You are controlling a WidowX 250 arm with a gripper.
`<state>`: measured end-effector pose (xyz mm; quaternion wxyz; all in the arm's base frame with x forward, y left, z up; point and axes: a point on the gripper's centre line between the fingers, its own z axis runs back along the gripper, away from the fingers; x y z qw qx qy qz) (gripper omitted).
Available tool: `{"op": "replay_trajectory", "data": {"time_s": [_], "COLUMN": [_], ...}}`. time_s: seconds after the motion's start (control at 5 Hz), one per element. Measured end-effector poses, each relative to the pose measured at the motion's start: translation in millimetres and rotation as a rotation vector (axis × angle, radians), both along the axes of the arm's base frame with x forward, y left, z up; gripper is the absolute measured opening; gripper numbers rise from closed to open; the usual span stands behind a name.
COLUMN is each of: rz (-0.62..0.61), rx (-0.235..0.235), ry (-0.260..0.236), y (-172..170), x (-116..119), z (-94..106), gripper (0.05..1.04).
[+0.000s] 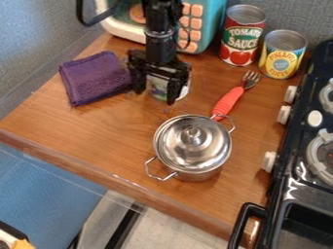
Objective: Push can from bottom to the top of the table
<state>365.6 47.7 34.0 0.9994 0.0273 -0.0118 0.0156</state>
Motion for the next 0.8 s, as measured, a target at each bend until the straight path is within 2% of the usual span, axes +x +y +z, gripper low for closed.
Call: {"op": "replay_trajectory", "data": {"time_s": [0.2, 0.4, 0.6, 0.8], "rz": [-0.007, -0.021, -0.023, 0.025], "rx": [0.0, 0.005, -0.003, 0.036], "ry": [0.006, -0.042, -0.119, -0.115], "y": [-1.0, -2.2, 1.9, 26.4], "x": [0.2, 1.6, -5.7, -16.3], "z": [2.5, 26.4, 68.6, 74.7], "gripper": [0.999, 0.999, 0.999, 0.999]}}
